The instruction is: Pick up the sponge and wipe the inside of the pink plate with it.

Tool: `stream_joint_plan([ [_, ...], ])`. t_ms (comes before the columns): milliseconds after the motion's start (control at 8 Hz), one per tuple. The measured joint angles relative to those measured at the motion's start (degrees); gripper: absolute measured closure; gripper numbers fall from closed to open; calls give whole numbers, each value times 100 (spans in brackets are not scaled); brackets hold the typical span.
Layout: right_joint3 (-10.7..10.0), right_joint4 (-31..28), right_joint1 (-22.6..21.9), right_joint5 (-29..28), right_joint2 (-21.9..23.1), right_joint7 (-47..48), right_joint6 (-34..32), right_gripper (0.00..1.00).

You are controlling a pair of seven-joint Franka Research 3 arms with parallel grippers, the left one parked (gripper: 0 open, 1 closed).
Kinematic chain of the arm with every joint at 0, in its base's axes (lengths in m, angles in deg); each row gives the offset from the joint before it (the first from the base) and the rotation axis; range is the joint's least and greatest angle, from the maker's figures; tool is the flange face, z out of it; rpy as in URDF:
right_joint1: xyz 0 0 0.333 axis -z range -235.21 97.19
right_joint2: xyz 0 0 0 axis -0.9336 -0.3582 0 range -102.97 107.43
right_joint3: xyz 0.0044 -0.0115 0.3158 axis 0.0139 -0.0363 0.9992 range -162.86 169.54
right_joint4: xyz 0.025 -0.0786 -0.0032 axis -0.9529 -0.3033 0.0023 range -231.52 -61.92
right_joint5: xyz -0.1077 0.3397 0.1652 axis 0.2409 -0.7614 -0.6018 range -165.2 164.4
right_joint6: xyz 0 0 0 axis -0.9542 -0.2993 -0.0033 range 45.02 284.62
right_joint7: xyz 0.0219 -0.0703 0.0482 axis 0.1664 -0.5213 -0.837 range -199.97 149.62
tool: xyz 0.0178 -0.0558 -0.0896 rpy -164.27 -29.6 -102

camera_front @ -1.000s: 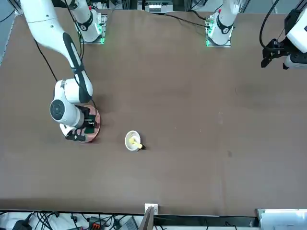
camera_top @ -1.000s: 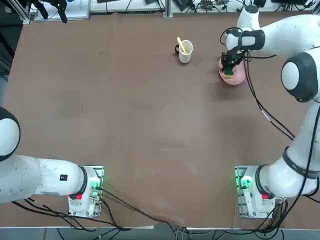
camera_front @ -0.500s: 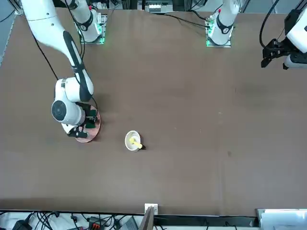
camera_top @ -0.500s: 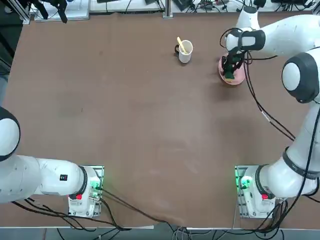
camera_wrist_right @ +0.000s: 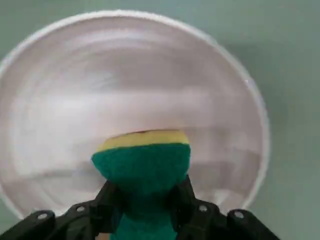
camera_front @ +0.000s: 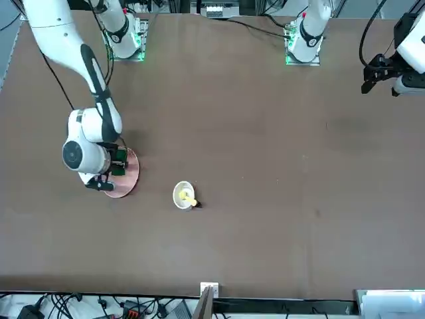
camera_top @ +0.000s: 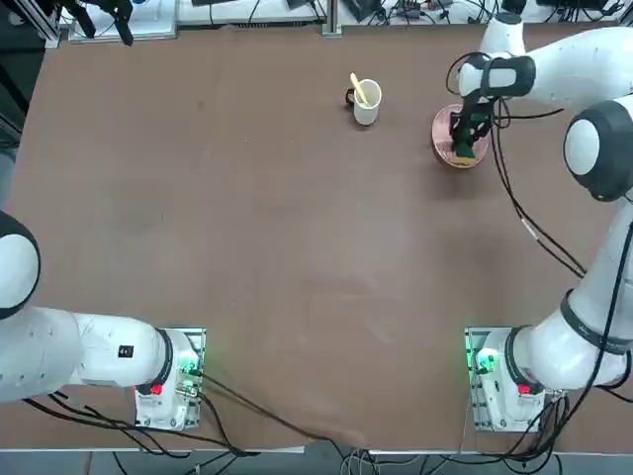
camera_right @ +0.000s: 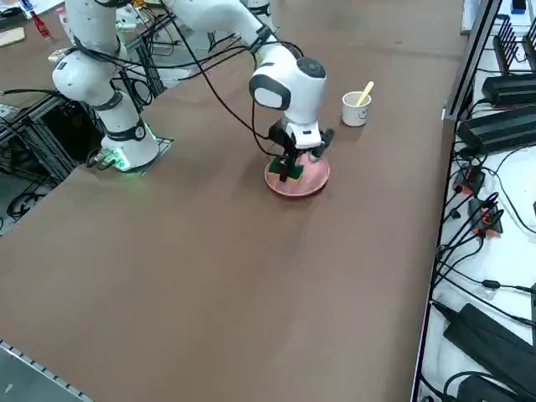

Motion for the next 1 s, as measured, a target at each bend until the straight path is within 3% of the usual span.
stream_joint_plan([
  [250,-112,-3,118,-1,2,-301,5,50],
  [1000,-78,565,-29,-168,-345,-233,200,49],
])
